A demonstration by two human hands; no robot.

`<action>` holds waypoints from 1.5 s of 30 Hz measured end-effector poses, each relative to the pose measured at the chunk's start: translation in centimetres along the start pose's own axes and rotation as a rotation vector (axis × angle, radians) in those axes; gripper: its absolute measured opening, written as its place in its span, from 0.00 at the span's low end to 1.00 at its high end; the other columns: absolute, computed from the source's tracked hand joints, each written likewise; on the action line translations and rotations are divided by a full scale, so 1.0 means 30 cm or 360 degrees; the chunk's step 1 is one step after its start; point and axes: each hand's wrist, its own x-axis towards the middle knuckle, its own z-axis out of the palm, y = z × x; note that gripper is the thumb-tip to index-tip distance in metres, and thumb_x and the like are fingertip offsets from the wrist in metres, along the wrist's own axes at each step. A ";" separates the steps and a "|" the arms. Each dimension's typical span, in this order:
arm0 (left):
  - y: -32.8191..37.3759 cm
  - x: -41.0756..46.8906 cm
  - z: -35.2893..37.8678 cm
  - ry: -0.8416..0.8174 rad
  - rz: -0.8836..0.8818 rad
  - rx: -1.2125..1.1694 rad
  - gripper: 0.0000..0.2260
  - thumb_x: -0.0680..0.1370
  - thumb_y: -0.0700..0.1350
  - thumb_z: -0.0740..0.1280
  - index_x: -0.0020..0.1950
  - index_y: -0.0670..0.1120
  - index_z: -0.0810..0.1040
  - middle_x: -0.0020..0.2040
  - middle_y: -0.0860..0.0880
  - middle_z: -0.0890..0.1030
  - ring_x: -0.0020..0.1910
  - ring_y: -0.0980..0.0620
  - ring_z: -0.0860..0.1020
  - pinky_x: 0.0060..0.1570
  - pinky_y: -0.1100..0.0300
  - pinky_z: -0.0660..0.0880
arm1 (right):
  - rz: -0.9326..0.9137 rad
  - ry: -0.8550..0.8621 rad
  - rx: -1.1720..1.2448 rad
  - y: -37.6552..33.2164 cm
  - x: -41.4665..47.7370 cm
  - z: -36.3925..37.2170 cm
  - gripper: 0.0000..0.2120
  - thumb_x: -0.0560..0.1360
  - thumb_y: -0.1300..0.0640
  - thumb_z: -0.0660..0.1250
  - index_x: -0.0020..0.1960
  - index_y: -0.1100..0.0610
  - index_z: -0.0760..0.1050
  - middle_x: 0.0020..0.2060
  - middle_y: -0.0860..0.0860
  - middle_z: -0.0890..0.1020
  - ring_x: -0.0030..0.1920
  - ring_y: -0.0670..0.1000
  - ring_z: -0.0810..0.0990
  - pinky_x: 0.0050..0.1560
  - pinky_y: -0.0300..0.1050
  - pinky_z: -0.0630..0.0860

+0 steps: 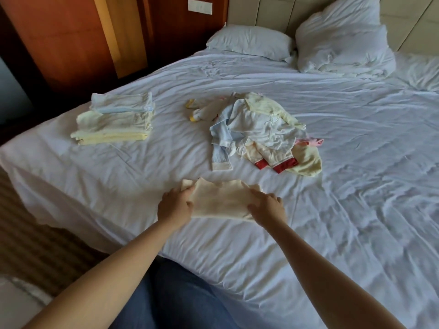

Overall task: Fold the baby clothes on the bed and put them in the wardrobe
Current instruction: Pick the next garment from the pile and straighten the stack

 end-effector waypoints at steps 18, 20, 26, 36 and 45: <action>-0.011 -0.052 -0.189 -0.0187 -0.0111 -0.1484 0.22 0.78 0.33 0.63 0.67 0.51 0.77 0.69 0.46 0.75 0.55 0.60 0.77 0.44 0.74 0.72 | -0.0162 -0.0295 0.1140 -0.085 -0.005 -0.145 0.30 0.71 0.70 0.67 0.67 0.45 0.74 0.51 0.53 0.79 0.38 0.48 0.72 0.30 0.37 0.69; -0.048 -0.053 -0.230 -0.0167 -0.0123 -0.1554 0.23 0.77 0.33 0.65 0.67 0.54 0.77 0.68 0.51 0.76 0.60 0.58 0.76 0.51 0.71 0.73 | -0.0222 -0.0292 0.1188 -0.127 -0.006 -0.154 0.29 0.71 0.70 0.67 0.67 0.46 0.74 0.51 0.53 0.79 0.38 0.49 0.72 0.29 0.36 0.68; -0.179 -0.024 -0.384 0.0038 -0.0246 -0.1929 0.25 0.74 0.31 0.67 0.65 0.56 0.78 0.67 0.55 0.75 0.63 0.53 0.76 0.56 0.58 0.74 | -0.0382 -0.0306 0.1264 -0.341 0.022 -0.144 0.28 0.73 0.70 0.67 0.68 0.50 0.73 0.56 0.52 0.77 0.41 0.48 0.74 0.28 0.35 0.69; -0.450 0.194 -0.703 0.0497 -0.0329 -0.2098 0.23 0.78 0.34 0.66 0.71 0.49 0.73 0.68 0.53 0.74 0.64 0.54 0.74 0.64 0.57 0.71 | -0.0572 -0.0271 0.1365 -0.846 0.221 -0.085 0.29 0.73 0.69 0.68 0.69 0.49 0.72 0.58 0.50 0.76 0.41 0.45 0.75 0.29 0.34 0.70; -0.719 0.686 -0.903 0.0762 -0.0246 -0.1715 0.24 0.76 0.34 0.66 0.71 0.51 0.74 0.64 0.55 0.76 0.63 0.54 0.76 0.68 0.54 0.70 | -0.0683 -0.0195 0.1381 -1.291 0.664 0.020 0.28 0.74 0.69 0.66 0.70 0.50 0.71 0.54 0.48 0.74 0.43 0.44 0.75 0.28 0.32 0.71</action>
